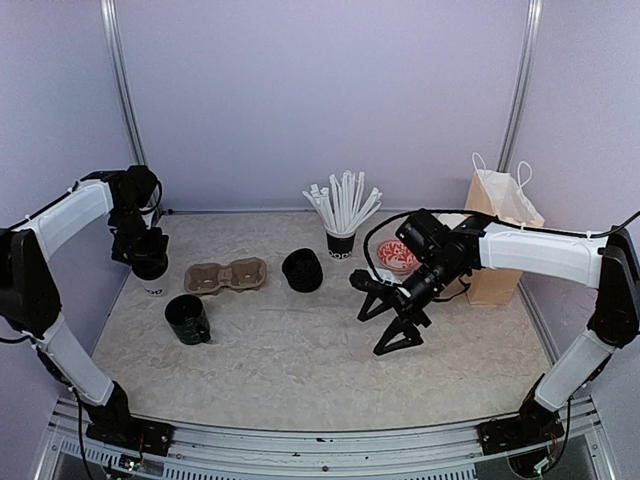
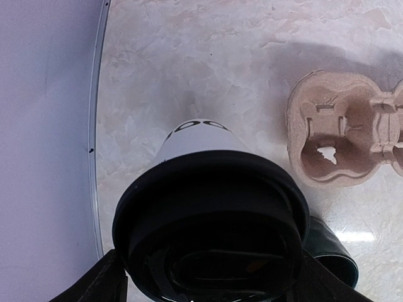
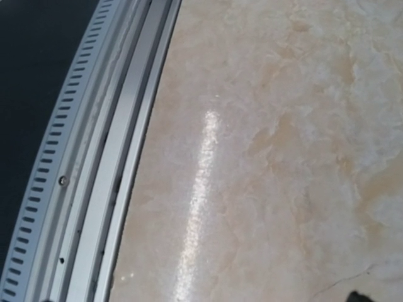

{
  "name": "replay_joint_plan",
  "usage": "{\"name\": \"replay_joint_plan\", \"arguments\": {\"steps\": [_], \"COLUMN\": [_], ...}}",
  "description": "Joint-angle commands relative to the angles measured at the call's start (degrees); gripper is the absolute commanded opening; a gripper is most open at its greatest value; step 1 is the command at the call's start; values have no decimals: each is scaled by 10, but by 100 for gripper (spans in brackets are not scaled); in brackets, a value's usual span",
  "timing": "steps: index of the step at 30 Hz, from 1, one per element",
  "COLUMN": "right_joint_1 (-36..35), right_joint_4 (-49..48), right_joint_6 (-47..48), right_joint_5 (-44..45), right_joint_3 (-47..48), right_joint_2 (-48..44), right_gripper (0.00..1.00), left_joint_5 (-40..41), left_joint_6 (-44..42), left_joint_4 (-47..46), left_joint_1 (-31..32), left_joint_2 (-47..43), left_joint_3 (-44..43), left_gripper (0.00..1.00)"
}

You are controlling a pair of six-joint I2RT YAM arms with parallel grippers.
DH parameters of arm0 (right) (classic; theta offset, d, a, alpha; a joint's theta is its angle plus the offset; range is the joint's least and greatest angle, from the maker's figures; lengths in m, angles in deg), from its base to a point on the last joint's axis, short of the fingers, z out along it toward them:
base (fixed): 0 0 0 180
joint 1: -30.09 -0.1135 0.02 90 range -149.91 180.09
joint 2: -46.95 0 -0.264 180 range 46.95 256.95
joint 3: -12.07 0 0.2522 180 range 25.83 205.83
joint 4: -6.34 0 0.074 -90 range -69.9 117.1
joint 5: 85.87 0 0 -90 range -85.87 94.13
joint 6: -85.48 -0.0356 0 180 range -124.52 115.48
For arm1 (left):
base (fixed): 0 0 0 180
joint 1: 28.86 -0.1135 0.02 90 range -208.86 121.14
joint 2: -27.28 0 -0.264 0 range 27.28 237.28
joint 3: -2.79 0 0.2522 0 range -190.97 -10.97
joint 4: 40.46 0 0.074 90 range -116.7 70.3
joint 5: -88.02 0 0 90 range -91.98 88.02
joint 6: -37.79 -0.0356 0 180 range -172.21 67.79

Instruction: Pack the takeout coffee

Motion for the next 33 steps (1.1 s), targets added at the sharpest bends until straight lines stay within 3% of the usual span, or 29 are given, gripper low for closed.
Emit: {"name": "replay_joint_plan", "arguments": {"steps": [1,18,20,21,22,26,33], "right_joint_1": [4,4,4,4,5,4,9], "right_joint_4": [8,16,19,20,21,27,20], "right_joint_6": [6,10,10,11,11,11,-14], "right_joint_5": [-14,-23,-23,-22,-22,-25,49], "right_joint_3": [-9,3,5,6,6,9,30], "right_joint_2": [6,17,18,18,17,16,6], "right_gripper": [99,99,99,99,99,99,99], "left_joint_5": [-42,-75,-74,-72,-70,-70,-12], "left_joint_6": [7,15,16,16,17,21,13], "left_joint_4": [-19,-20,-20,-19,-18,-14,-9], "left_joint_1": [-11,-43,-43,-43,-43,-43,25], "left_joint_2": [14,52,54,54,54,52,19], "left_joint_3": [5,0,-2,-4,-8,-27,-114], "left_gripper": [77,82,86,96,99,99,99]}}
